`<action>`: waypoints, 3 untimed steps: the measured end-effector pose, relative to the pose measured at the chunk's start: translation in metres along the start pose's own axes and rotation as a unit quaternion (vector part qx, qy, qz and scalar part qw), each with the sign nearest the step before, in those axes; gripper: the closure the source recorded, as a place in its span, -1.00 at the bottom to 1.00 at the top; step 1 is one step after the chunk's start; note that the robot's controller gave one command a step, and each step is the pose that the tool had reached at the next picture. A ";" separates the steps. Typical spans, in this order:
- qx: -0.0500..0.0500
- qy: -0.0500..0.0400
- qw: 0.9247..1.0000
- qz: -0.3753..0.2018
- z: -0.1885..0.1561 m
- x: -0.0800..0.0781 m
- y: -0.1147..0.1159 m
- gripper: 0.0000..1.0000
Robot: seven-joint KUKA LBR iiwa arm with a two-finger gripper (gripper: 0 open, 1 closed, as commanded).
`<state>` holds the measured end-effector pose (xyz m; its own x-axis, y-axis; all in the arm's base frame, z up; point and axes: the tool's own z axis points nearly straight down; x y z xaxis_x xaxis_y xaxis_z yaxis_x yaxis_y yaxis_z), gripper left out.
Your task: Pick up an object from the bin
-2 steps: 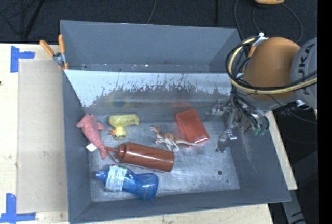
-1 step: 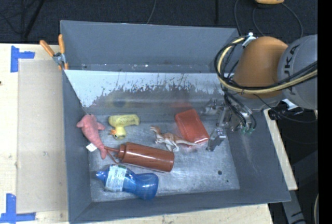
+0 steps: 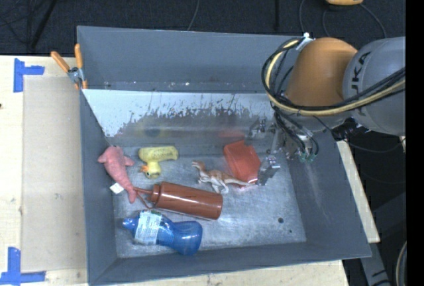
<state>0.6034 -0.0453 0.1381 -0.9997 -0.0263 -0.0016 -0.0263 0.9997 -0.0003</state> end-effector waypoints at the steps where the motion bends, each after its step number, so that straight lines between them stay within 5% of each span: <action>1: -0.001 -0.002 0.994 0.106 0.032 -0.011 0.012 -1.00; 2: 0.000 -0.009 0.999 0.046 0.062 -0.019 0.062 1.00; 3: 0.000 -0.009 0.999 0.046 0.062 -0.019 0.062 1.00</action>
Offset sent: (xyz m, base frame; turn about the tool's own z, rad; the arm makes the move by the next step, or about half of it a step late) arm 0.0113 0.0624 -0.0681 0.0937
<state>0.6205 0.0175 0.0766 -0.9976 0.0665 -0.0192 0.0665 0.9978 0.0016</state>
